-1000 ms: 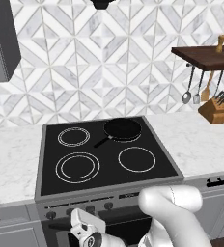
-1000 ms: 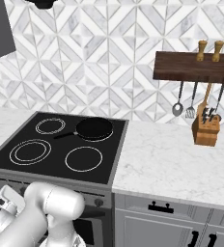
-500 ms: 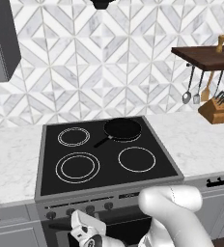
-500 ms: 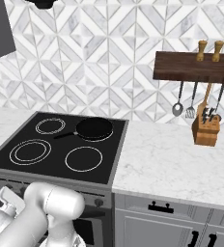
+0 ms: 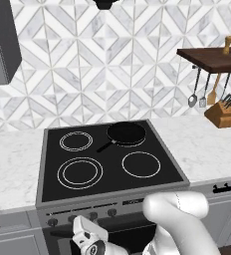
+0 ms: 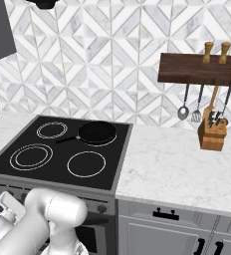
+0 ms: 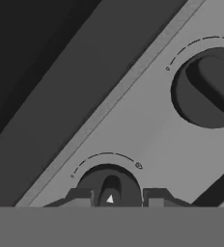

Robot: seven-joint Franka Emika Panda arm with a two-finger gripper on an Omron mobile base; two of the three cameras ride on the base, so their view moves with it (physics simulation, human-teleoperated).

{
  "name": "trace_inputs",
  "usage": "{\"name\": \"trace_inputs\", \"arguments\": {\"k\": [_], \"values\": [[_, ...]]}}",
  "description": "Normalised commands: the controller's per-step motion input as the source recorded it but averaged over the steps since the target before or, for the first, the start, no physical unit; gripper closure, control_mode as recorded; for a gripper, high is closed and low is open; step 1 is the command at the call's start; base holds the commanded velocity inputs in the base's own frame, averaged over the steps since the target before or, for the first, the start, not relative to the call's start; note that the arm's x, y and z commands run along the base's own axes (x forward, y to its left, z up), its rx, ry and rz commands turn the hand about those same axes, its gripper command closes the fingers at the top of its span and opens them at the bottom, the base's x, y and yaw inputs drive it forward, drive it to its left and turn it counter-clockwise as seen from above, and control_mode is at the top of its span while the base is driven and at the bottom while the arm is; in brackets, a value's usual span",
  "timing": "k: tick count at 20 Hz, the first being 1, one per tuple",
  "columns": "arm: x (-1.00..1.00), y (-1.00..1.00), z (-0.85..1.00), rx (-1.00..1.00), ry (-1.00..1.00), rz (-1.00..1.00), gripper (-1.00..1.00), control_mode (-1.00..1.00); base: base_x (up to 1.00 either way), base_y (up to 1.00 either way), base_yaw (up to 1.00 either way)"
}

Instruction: Turn off the rear right burner of the stove.

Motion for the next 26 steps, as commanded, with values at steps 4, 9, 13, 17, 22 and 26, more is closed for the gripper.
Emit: {"name": "trace_inputs", "arguments": {"k": [4, 9, 13, 17, 22, 26], "values": [[0.12, -0.01, 0.01, 0.25, 0.16, 0.0, 1.0, -1.0, 0.0, 0.0, 0.0], [0.0, -0.21, 0.03, 0.5, 0.16, -0.06, 1.0, -1.0, 0.0, 0.0, 0.0], [0.0, -0.28, 0.04, 0.65, 0.19, -0.1, 1.0, -1.0, 0.0, 0.0, 0.0], [0.0, -0.21, 0.01, 0.69, 0.21, -0.13, 1.0, -1.0, 0.0, 0.0, 0.0], [0.0, -0.12, 0.04, 0.67, 0.22, -0.15, 1.0, -1.0, 0.0, 0.0, 0.0], [0.0, -0.19, 0.0, 0.66, 0.2, -0.14, 1.0, -1.0, 0.0, 0.0, 0.0]]}}
